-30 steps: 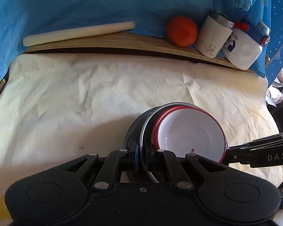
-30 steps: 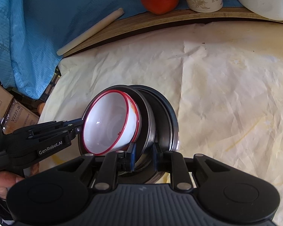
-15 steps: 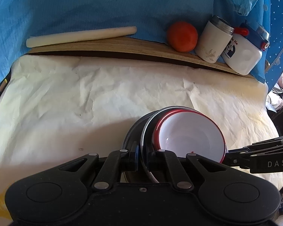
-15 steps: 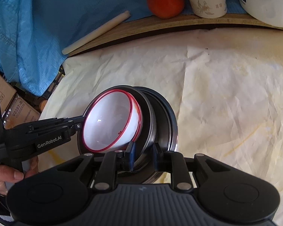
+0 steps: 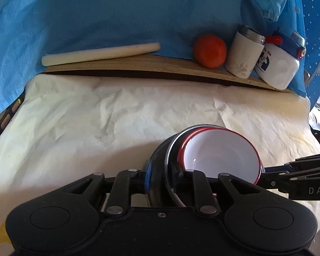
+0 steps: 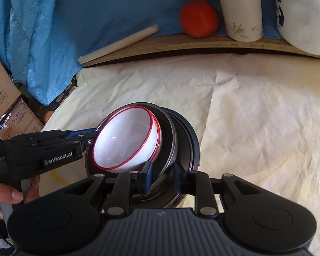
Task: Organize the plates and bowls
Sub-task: 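Lower the steel bowl onto the plate stack and open both tools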
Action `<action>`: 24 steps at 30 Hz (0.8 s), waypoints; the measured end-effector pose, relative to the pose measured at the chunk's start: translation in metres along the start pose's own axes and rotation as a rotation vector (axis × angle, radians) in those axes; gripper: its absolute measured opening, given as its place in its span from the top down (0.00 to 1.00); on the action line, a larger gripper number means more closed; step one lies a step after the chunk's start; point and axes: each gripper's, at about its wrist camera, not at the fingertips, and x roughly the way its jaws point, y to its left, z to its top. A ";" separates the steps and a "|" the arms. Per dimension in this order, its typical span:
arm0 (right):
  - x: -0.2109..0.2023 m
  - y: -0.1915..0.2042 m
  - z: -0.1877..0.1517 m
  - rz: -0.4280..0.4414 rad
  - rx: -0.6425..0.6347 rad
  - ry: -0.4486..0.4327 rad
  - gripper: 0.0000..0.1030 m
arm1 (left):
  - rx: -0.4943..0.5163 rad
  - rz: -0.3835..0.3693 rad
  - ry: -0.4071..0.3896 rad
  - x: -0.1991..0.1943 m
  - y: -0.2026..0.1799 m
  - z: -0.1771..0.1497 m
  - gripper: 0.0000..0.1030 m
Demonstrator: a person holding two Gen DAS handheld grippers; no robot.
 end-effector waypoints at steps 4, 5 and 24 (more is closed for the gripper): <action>-0.001 0.000 -0.004 -0.004 -0.006 -0.025 0.74 | -0.005 0.011 -0.020 -0.003 0.001 -0.004 0.71; -0.002 0.000 -0.005 -0.006 -0.007 -0.030 0.74 | -0.007 0.013 -0.028 -0.005 0.002 -0.004 0.70; -0.041 -0.001 -0.043 0.055 -0.003 -0.253 0.40 | -0.121 0.068 -0.370 -0.068 0.003 -0.057 0.25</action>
